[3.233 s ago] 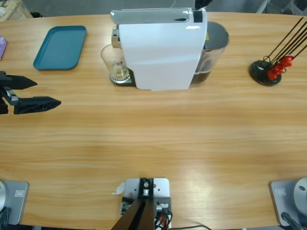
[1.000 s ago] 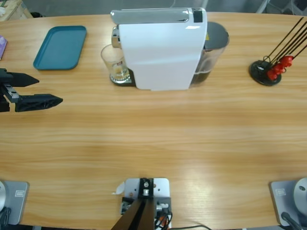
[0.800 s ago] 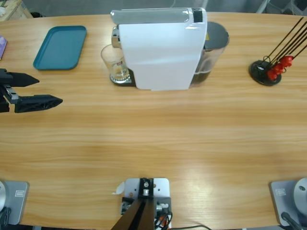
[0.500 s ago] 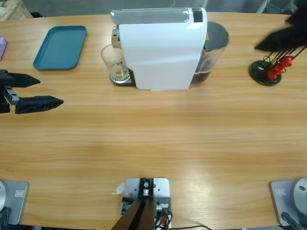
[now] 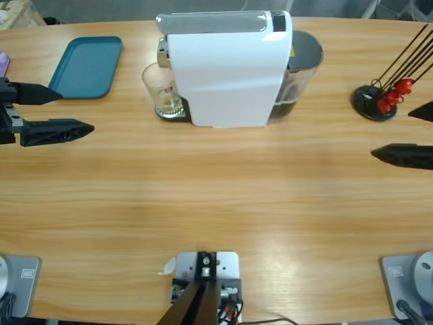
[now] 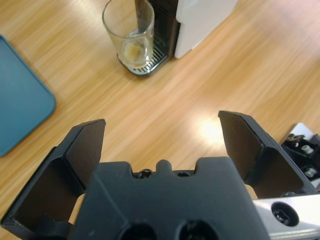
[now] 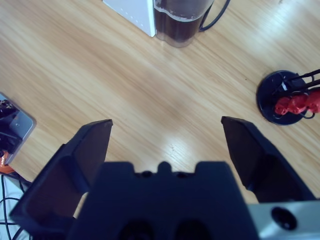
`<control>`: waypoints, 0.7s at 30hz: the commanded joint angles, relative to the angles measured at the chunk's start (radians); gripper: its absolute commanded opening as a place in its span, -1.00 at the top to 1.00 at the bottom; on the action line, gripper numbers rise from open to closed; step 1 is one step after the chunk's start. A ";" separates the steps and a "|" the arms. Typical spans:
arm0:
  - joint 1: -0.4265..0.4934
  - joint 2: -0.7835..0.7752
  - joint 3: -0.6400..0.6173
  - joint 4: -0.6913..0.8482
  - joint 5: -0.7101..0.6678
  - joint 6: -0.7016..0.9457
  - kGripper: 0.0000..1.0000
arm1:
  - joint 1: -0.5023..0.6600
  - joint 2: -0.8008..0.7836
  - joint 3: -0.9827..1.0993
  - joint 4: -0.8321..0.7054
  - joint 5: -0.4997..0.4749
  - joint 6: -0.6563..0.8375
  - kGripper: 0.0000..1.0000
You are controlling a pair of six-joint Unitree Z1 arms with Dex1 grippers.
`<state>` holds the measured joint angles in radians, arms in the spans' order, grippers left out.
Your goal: Pour coffee
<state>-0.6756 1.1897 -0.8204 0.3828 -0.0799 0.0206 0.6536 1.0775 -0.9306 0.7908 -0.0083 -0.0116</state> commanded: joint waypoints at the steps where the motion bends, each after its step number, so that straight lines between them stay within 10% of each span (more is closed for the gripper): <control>1: -0.009 0.002 -0.011 0.003 -0.032 0.014 -1.00 | 0.010 -0.070 0.049 -0.015 -0.025 0.020 -1.00; 21: -0.009 -0.067 -0.008 0.076 -0.041 0.041 -1.00 | 0.010 -0.096 0.071 -0.110 -0.047 0.018 -1.00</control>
<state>-0.6756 1.1668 -0.8407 0.4048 -0.1104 0.0367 0.6536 0.9995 -0.9050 0.7830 -0.0142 -0.0002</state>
